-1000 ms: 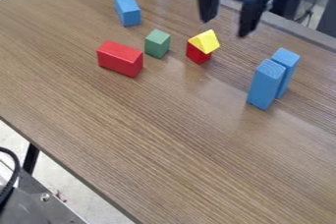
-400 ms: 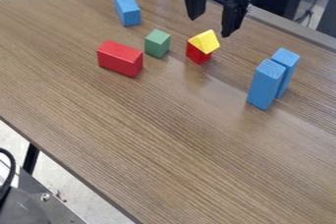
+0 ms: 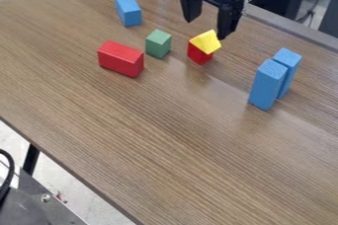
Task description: Put the yellow triangle in the blue block
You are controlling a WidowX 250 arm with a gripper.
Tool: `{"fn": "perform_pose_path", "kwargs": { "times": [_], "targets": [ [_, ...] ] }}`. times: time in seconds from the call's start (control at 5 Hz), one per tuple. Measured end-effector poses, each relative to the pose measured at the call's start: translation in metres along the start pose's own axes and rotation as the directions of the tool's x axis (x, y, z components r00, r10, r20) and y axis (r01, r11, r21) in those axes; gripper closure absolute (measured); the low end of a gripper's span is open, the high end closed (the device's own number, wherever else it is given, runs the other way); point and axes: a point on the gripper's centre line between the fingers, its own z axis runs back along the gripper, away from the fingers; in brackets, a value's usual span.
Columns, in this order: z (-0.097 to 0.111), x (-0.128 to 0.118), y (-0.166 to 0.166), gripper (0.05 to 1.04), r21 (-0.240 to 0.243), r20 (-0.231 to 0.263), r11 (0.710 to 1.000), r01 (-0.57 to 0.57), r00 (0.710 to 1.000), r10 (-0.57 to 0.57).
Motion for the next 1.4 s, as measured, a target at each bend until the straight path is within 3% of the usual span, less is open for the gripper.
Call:
{"fn": "perform_pose_path", "kwargs": {
  "times": [0.2, 1.4],
  "targets": [
    [0.000, 0.001, 0.008, 0.085, -0.001, 0.016, 1.000, -0.011, 1.000, 0.011],
    [-0.063, 0.029, 0.022, 0.116, -0.025, -0.071, 0.999, -0.042, 0.997, 0.040]
  ]
}}
